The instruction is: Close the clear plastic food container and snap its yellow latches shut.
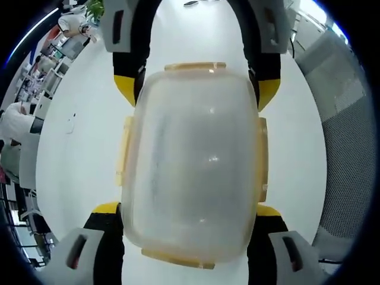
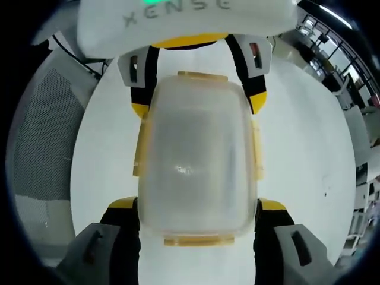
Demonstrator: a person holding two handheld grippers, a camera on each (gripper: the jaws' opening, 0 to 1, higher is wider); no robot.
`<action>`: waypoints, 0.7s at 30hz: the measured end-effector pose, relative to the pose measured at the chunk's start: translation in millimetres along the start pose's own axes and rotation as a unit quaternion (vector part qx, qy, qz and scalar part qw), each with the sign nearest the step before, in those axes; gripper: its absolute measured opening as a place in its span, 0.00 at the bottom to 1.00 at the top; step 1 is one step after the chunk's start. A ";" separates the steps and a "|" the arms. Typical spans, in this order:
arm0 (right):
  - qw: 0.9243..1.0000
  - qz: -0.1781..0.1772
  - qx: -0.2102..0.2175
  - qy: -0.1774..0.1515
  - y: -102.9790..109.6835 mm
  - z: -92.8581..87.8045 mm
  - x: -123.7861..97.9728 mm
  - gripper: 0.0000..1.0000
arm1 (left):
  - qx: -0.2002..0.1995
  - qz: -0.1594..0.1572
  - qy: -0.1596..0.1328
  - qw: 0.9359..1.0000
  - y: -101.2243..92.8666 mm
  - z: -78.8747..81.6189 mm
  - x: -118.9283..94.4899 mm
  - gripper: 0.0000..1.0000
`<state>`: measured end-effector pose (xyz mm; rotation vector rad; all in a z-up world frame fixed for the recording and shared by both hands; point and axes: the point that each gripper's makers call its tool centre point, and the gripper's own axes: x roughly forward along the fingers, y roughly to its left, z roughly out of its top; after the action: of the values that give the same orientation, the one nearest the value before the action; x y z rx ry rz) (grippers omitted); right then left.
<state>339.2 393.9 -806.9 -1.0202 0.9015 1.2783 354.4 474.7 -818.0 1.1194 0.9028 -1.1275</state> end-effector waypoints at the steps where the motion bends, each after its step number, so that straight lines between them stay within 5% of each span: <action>1: 1.000 0.000 -0.001 0.001 -0.8 0.0 -0.1 0.76 | -0.003 0.000 -0.001 1.000 0.9 0.1 0.2 0.84; 21: 1.000 -0.002 -0.005 0.009 -19.4 -2.2 1.5 0.77 | -0.009 0.004 -0.006 1.000 18.3 1.7 3.9 0.84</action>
<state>358.6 392.1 -807.1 -1.0436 0.9069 1.2732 373.0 473.1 -817.5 1.1001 0.8972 -1.1166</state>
